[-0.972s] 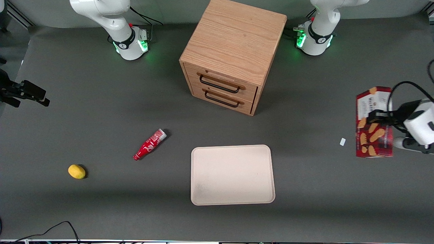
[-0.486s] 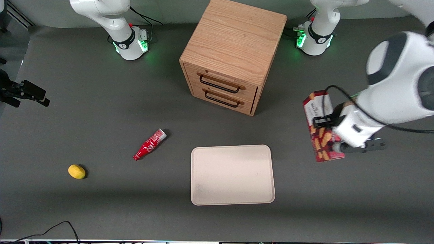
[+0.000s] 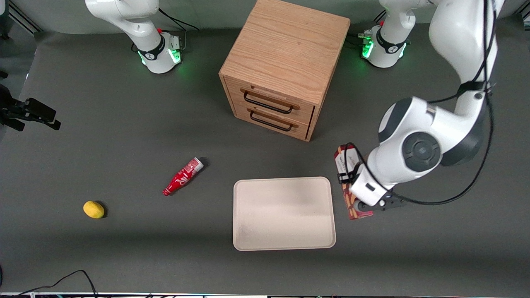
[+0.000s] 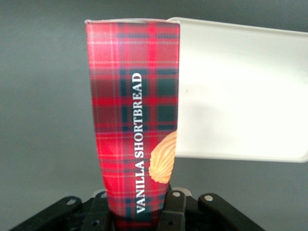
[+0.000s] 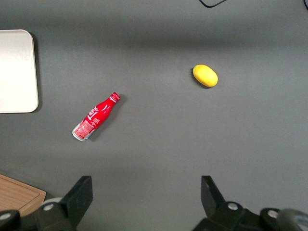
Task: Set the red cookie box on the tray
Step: 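Carry the box to the white tray and set it down upright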
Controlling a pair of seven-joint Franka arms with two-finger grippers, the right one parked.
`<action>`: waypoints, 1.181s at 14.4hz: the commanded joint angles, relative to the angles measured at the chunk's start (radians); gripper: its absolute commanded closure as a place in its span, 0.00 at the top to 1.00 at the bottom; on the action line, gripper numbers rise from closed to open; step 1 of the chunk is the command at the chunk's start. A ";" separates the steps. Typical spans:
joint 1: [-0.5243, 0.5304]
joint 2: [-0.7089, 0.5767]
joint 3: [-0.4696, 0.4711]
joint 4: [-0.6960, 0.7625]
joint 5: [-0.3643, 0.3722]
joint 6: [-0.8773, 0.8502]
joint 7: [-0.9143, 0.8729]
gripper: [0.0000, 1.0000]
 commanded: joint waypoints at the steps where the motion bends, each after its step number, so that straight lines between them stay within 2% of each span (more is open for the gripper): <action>1: -0.057 0.080 0.004 0.016 0.091 0.116 -0.088 0.00; 3: -0.075 0.141 0.004 0.018 0.155 0.186 -0.104 0.00; 6: -0.077 0.201 0.007 0.019 0.195 0.249 -0.087 0.00; 9: -0.075 0.247 0.008 0.025 0.203 0.296 -0.013 0.00; 15: -0.077 0.273 0.008 0.024 0.220 0.333 -0.009 0.00; 16: -0.077 0.273 0.008 0.022 0.232 0.333 -0.006 0.68; 17: -0.077 0.272 0.008 0.021 0.252 0.333 -0.009 1.00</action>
